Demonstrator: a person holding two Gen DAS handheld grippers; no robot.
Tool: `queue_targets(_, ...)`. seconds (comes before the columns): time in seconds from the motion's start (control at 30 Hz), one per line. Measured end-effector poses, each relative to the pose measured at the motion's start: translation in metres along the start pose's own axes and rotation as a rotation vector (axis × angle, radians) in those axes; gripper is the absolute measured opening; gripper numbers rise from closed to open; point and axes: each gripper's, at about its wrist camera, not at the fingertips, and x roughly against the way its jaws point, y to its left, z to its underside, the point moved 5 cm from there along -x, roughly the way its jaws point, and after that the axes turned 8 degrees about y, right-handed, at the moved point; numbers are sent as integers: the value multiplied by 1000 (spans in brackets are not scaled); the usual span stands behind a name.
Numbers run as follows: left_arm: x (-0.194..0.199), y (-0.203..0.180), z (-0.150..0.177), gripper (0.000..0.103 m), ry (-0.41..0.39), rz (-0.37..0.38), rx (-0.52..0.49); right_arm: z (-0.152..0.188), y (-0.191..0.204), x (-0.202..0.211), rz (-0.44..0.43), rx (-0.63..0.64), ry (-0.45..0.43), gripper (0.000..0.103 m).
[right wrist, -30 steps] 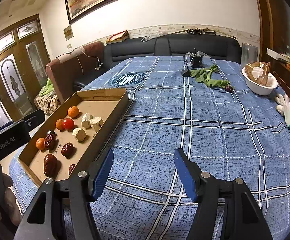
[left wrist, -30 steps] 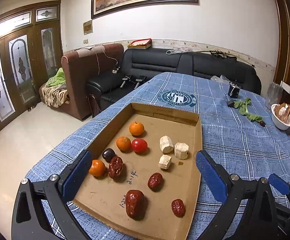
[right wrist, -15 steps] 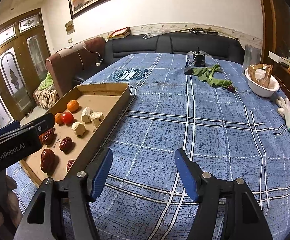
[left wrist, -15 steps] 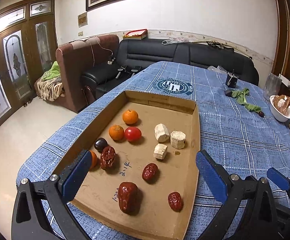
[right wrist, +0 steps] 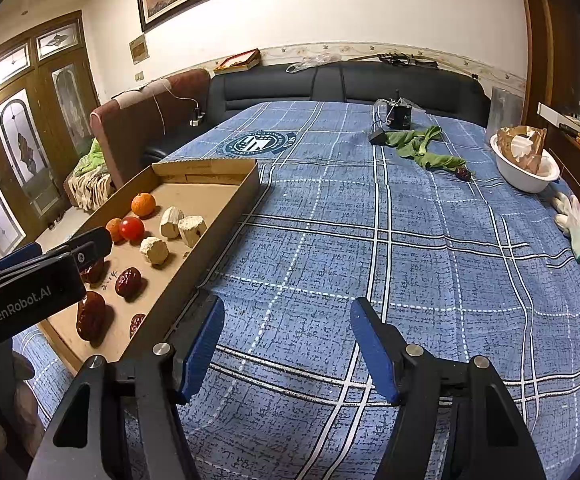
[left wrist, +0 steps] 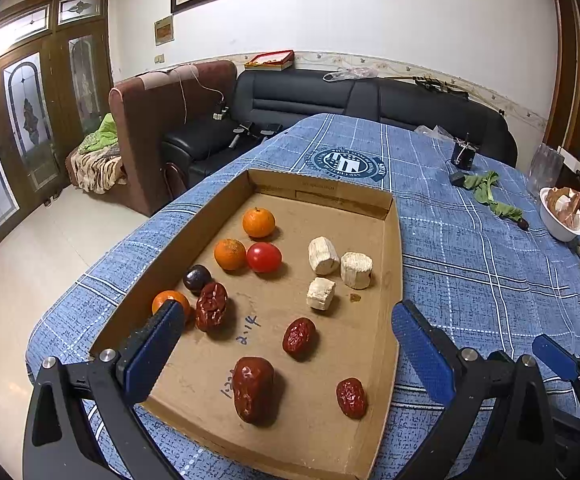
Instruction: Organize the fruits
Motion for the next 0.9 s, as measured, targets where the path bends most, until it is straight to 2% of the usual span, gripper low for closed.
queue_targets(0.33,1,3,-1,103,-18,-13,10,1,3,0,4,10,-3,71)
queue_targets(0.43,14,7,-2,103,-85,-45,28,1,6,4,9,20,-20,71)
queue_targets(0.47,24,10,-3,103,-130,-54,42,1,7,6,10,23,-26,71)
queue_targets(0.6,49,20,-10,103,-219,-47,87,0,13,14,7,49,-61,72)
queue_targets(0.7,59,26,-9,103,-233,-97,101,-1,21,18,-6,74,-73,72)
queue_targets(0.8,59,25,-7,103,-237,-131,67,0,30,20,-14,102,-74,73)
queue_targets(0.83,59,24,-7,103,-235,-133,57,0,33,21,-17,111,-74,73)
queue_targets(0.9,54,21,-5,103,-201,-90,40,0,38,21,-21,126,-74,73)
